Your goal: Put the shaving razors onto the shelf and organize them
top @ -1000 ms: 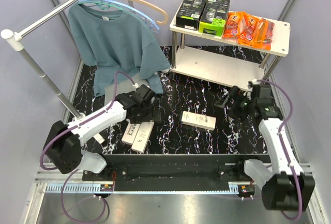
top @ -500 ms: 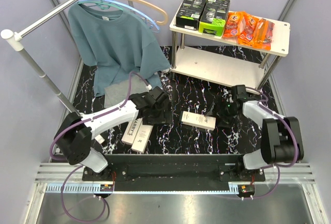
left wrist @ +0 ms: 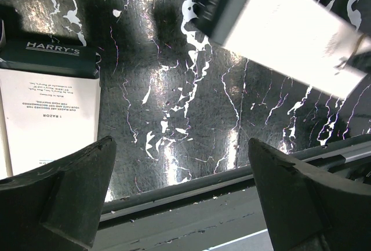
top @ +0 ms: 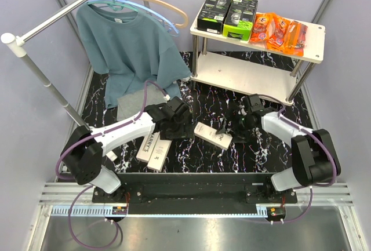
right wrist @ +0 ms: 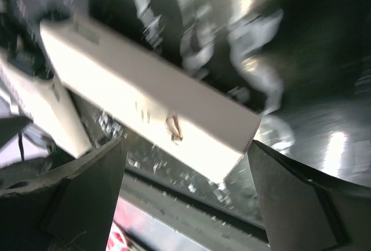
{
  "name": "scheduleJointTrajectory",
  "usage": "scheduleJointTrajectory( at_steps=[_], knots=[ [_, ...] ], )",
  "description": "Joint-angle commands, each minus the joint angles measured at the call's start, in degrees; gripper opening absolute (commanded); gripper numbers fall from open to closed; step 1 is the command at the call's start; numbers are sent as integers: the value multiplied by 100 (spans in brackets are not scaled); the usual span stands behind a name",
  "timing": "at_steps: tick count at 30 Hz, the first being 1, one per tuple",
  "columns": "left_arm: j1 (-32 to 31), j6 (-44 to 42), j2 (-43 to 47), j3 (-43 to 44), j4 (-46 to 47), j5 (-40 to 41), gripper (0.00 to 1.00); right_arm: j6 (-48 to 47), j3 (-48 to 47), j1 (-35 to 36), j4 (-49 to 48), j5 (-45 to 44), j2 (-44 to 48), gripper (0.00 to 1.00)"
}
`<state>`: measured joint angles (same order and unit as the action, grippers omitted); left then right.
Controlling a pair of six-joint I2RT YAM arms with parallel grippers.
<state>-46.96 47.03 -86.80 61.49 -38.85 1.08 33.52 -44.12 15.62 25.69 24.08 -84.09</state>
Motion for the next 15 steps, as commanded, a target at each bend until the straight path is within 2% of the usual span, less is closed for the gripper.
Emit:
scheduleJointTrajectory(
  at_steps=[1,6,15],
  knots=[
    [-15,26,207,170,141,15,99,409,70,582,129,185,402,93],
    [-6,26,243,144,115,50,99,603,18,1205,198,98,525,93],
    [-6,-9,322,73,62,111,99,-178,-712,1594,981,-1412,613,97]
  ],
)
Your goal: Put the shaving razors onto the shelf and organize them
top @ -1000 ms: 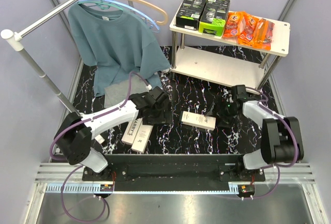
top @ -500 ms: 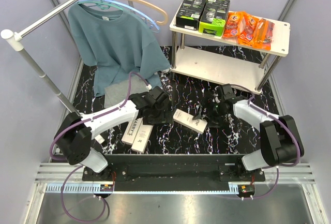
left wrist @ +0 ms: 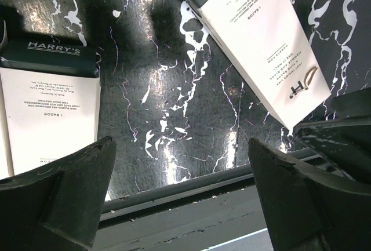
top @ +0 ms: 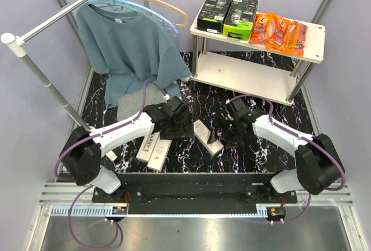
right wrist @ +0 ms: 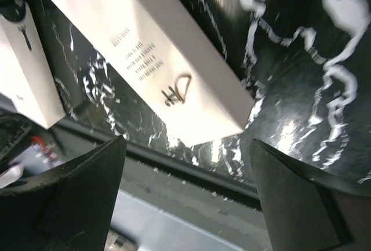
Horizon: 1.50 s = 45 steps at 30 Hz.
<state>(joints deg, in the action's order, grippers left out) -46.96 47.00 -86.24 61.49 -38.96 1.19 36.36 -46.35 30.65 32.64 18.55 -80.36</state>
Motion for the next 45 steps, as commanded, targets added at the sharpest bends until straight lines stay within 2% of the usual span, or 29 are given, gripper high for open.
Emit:
scheduleJointTrajectory(
  at_steps=[1,4,7,19,28,37,38,39,43,45],
  knots=[
    [-6,-7,265,73,73,118,99,-550,-533,125,286,-957,249,98],
    [-6,-16,265,65,55,127,99,-902,-533,134,7,-1064,240,100],
    [-6,-25,248,56,46,136,99,-1410,-472,177,-336,-740,126,100],
    [46,-42,239,47,2,145,99,-2483,-700,230,-522,-545,-516,100],
    [38,-69,213,29,-6,145,99,-2695,-735,406,-628,-342,-771,100],
    [47,-51,204,38,-6,136,99,-2458,-963,985,-338,-1247,-1543,100],
    [38,-51,204,38,-6,144,99,-2441,-1007,1047,-303,-1413,-1623,98],
    [46,-51,221,47,-6,153,99,-2362,-1069,1091,-198,-1520,-1702,90],
    [55,-25,335,47,-24,127,99,-2239,-1262,1276,-135,-1749,-1966,72],
    [64,-16,397,64,-24,83,99,-2134,-1280,1320,-135,-1723,-2001,67]
  ],
)
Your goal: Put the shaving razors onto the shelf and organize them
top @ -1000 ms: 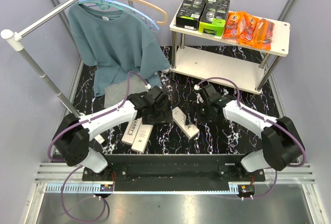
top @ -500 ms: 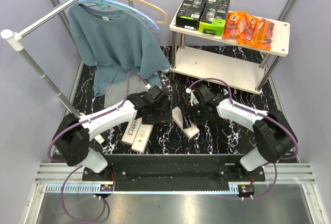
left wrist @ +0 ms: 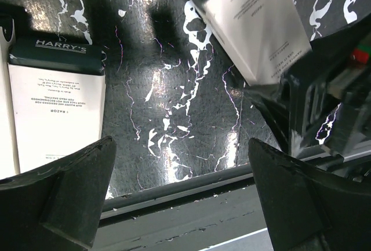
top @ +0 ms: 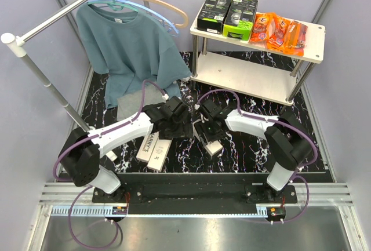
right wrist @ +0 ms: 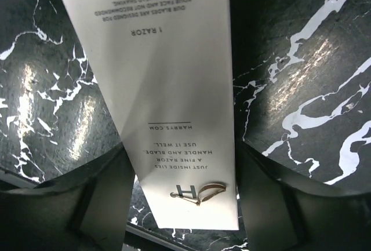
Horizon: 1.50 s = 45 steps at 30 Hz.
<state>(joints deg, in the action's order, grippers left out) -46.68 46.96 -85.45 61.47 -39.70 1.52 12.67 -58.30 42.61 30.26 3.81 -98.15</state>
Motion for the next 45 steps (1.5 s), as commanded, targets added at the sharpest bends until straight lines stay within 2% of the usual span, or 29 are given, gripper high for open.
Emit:
scheduleJointTrajectory(
  at_steps=[1,3,4,8,13,21,27,33,37,45],
  knots=[
    [36,-3,397,75,50,59,99,245,-85,142,94,-250,-214,63],
    [71,24,485,67,50,94,99,315,-85,160,111,-250,-196,59],
    [71,50,564,58,50,103,99,324,-76,160,103,-258,-161,52],
    [150,138,731,-100,129,173,99,447,3,169,94,-294,85,42],
    [334,392,1055,-538,463,7,99,658,117,291,112,-337,672,38],
    [519,779,1505,-1330,1763,-608,98,983,83,968,357,-522,1552,33],
    [572,1349,1812,-2033,2975,-1030,96,1378,82,1513,525,-768,1816,31],
    [563,1623,1778,-2464,3680,-1329,92,1774,293,1777,121,-760,2307,30],
    [563,1772,1856,-2806,4327,-1435,86,1967,460,1795,-231,-628,2704,30],
    [554,2019,1892,-3203,5657,-1874,56,2170,557,1917,-477,-390,2775,30]
  ],
)
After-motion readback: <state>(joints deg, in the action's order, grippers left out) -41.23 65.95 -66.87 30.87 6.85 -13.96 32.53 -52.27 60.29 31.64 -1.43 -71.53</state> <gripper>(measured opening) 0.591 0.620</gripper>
